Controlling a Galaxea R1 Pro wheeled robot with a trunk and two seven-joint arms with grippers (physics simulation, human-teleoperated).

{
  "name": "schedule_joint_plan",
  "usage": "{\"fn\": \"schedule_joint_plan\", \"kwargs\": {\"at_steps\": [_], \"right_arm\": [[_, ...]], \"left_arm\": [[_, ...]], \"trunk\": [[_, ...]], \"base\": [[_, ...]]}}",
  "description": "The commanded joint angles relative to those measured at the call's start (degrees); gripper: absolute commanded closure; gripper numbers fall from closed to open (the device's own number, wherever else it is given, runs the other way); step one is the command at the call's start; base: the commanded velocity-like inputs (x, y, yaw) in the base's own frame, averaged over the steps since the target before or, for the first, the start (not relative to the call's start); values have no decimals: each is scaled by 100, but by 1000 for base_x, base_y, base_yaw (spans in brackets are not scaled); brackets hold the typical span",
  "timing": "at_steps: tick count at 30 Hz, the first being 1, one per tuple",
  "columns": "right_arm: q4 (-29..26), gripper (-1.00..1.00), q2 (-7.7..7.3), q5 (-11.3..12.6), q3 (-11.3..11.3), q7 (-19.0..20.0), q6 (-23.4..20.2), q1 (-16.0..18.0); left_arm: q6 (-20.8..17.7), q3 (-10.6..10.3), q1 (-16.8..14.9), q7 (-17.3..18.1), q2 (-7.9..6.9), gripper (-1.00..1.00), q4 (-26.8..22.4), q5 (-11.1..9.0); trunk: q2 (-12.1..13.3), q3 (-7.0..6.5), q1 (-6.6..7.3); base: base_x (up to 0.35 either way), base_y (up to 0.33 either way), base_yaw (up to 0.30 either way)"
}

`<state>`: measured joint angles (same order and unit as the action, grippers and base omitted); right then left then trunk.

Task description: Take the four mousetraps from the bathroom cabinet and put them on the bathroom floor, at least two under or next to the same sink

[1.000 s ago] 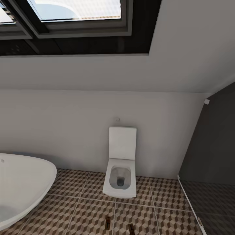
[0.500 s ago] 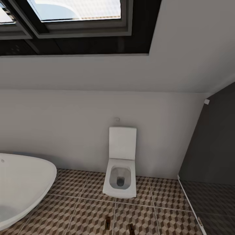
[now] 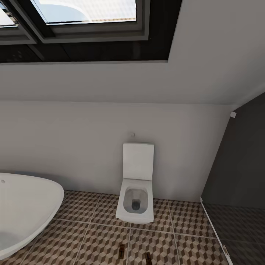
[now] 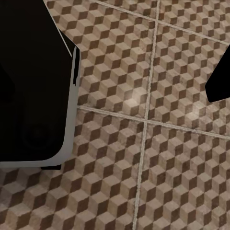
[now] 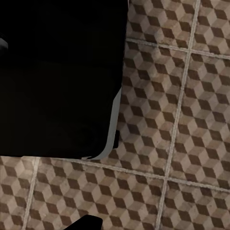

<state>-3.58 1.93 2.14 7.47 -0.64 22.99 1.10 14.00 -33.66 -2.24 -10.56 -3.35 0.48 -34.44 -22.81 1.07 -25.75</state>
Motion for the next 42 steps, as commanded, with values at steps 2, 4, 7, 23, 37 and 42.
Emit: {"fn": "schedule_joint_plan", "kwargs": {"at_steps": [2, 4, 7, 23, 37, 42], "right_arm": [[6, -100, 0, 23, 35, -6, 20, 4], [6, -100, 0, 23, 35, -8, 20, 6], [6, -100, 0, 23, 35, -10, 21, 5], [6, -100, 0, 23, 35, -11, 21, 6], [6, -100, 0, 23, 35, -9, 19, 7], [6, -100, 0, 23, 35, -8, 21, 5]], "left_arm": [[15, -50, -4, -16, 1, -100, 5, -28], [15, -50, -4, -16, 1, -100, 5, -28], [15, -52, -4, -16, 1, -100, 5, -28], [15, -53, -4, -16, 1, -100, 5, -28], [15, -51, -4, -16, 2, -100, 5, -28], [15, -49, -4, -16, 1, -100, 5, -28]], "trunk": [[-11, 11, -3], [-11, 11, -3], [-11, 11, -3], [-11, 11, -3], [-11, 11, -3], [-11, 11, -3]], "base": [[0, 0, 0], [0, 0, 0], [0, 0, 0], [0, 0, 0], [0, 0, 0], [0, 0, 0]]}}
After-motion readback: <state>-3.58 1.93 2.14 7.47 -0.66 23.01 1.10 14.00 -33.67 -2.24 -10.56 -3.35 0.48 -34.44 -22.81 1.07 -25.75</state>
